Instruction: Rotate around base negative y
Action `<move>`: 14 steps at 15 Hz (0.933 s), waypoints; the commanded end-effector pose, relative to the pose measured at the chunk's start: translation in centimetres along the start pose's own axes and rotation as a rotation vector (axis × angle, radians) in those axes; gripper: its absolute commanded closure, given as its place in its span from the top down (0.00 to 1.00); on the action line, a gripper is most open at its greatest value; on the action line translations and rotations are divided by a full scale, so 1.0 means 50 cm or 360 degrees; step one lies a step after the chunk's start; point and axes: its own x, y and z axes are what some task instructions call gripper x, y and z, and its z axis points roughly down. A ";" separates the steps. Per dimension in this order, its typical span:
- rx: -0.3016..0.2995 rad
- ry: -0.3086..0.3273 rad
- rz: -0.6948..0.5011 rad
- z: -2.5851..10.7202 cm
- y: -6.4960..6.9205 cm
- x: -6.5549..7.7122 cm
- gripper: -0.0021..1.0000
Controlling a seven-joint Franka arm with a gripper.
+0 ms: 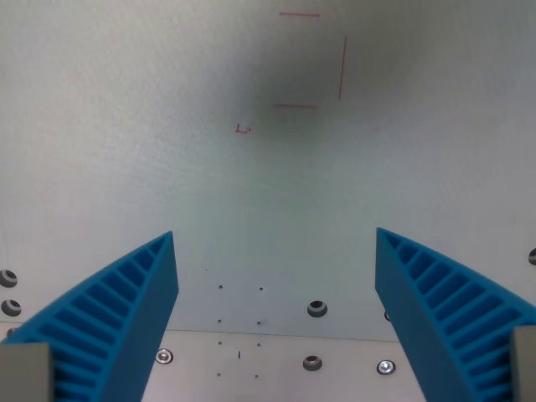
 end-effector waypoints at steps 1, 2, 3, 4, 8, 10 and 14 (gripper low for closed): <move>-0.0003 0.0028 0.0000 -0.006 0.000 0.000 1.00; -0.0005 0.0046 0.0000 -0.006 0.000 0.000 1.00; -0.0007 0.0065 0.0000 -0.006 0.000 0.000 1.00; -0.0009 0.0083 0.0000 -0.006 0.000 0.000 1.00; -0.0016 0.0157 0.0000 -0.006 0.000 0.000 1.00; -0.0020 0.0194 0.0000 -0.006 0.000 0.000 1.00; -0.0028 0.0268 0.0001 -0.006 0.000 0.000 1.00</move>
